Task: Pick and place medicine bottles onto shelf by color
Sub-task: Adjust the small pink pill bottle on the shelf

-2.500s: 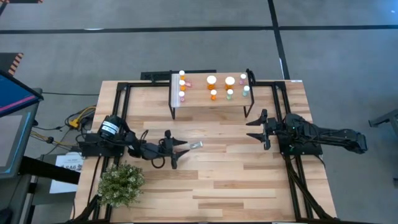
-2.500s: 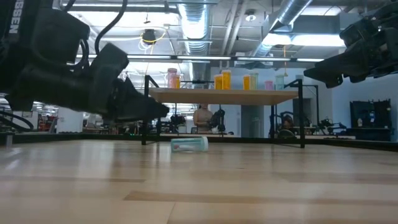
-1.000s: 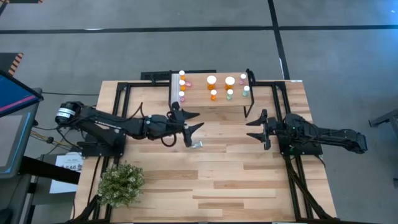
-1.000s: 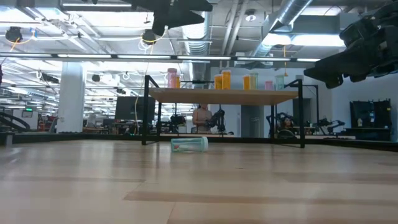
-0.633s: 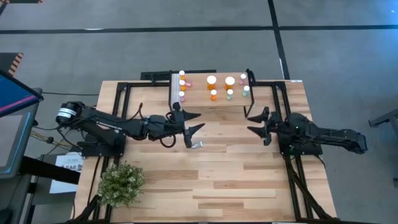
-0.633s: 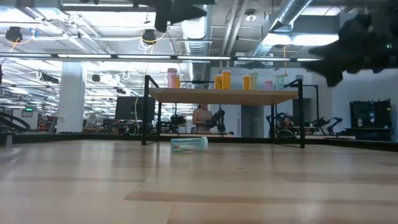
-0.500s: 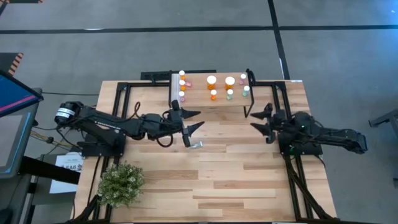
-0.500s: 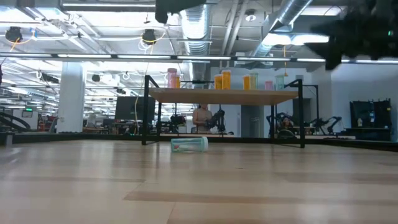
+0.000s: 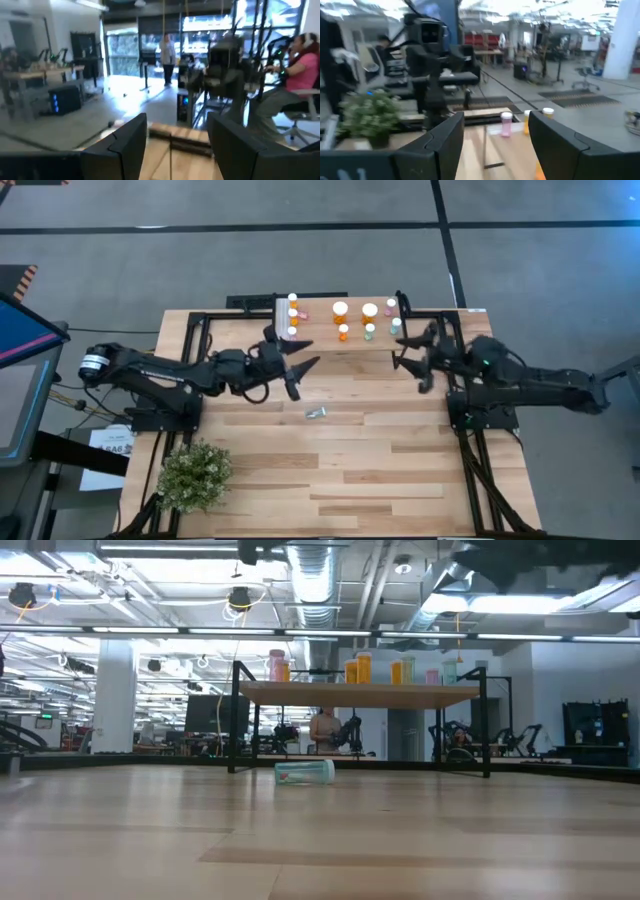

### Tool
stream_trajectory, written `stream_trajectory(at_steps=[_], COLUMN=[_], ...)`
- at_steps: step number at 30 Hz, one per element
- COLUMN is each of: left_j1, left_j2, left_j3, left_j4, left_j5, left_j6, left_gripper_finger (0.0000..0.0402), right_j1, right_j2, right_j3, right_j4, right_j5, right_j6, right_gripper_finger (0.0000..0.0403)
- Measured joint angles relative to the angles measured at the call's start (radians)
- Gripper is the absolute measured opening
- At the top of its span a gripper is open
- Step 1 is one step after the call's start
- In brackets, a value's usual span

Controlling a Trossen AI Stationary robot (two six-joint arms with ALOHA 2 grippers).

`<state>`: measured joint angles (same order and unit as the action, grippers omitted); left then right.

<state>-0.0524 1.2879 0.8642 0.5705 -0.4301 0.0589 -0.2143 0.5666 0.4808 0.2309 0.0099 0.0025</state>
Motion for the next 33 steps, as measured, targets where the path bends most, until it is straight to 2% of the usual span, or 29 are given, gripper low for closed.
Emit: stream_trajectory(at_steps=[6,11,14,17,24,29,33], left_j1=[0.008,0.002,-0.002,0.009,0.037,0.037,0.037], left_j2=[0.000,-0.016,-0.060,-0.117,-0.280,-0.342,-0.342], left_j3=[-0.001,-0.002,-0.043,-0.136,-0.353,-0.410,-0.417], left_j4=[-0.164,-0.255,-0.251,-0.199,0.074,0.093,0.089], left_j5=[-0.019,-0.198,-0.239,-0.233,-0.148,-0.153,-0.156], left_j6=[-0.060,-0.068,-0.063,-0.074,-0.078,-0.075,-0.071], left_gripper_finger=[0.0194,0.0194,0.0194,0.0194,0.0194,0.0194,0.0194], right_j1=[-0.091,-0.171,-0.208,-0.236,-0.267,-0.275,-0.279], right_j2=[0.317,0.551,0.678,0.788,1.008,1.136,1.233], right_j3=[0.250,0.465,0.577,0.683,0.891,1.010,1.107], right_j4=[-0.058,-0.160,-0.224,-0.294,-0.380,-0.420,-0.450], right_j5=[-0.004,-0.033,-0.096,-0.121,-0.122,-0.157,-0.188], right_j6=[-0.074,-0.116,-0.141,-0.180,-0.268,-0.277,-0.296], right_gripper_finger=[0.0245,0.0245,0.0245,0.0245,0.0245,0.0245,0.0245])
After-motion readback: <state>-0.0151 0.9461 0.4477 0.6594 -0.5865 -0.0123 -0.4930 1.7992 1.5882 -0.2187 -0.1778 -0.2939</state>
